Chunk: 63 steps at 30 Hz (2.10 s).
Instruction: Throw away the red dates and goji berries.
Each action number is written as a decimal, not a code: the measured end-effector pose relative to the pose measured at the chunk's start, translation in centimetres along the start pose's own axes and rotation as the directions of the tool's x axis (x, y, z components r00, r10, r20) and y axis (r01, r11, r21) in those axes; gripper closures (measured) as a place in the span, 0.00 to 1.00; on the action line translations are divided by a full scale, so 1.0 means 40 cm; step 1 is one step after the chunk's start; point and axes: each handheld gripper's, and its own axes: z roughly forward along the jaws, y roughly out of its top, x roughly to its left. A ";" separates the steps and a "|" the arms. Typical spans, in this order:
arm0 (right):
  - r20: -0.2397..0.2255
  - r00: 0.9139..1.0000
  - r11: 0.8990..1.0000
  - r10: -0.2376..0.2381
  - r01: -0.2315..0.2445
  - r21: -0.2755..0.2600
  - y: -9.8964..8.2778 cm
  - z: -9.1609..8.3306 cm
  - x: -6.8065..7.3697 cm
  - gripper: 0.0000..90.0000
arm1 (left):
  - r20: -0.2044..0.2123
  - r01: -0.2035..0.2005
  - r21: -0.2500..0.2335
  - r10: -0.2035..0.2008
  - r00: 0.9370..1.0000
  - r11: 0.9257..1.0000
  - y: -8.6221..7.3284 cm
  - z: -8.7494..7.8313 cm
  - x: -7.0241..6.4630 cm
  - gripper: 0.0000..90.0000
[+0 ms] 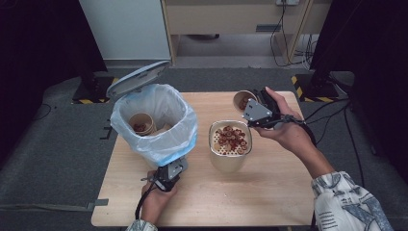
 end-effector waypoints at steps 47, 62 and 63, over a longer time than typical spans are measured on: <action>0.086 0.974 0.977 -0.208 0.204 0.055 0.063 -0.019 -0.052 0.34 | 0.021 -0.026 0.000 0.026 0.999 1.000 0.001 0.002 0.005 0.99; 0.110 0.959 0.964 -0.262 0.256 0.065 0.074 -0.026 -0.057 0.35 | 0.020 -0.027 0.000 0.027 0.999 1.000 0.001 0.001 0.005 0.99; 0.118 0.952 0.958 -0.283 0.276 0.073 0.076 -0.027 -0.056 0.35 | 0.020 -0.027 0.000 0.027 0.999 1.000 0.001 0.002 0.005 0.99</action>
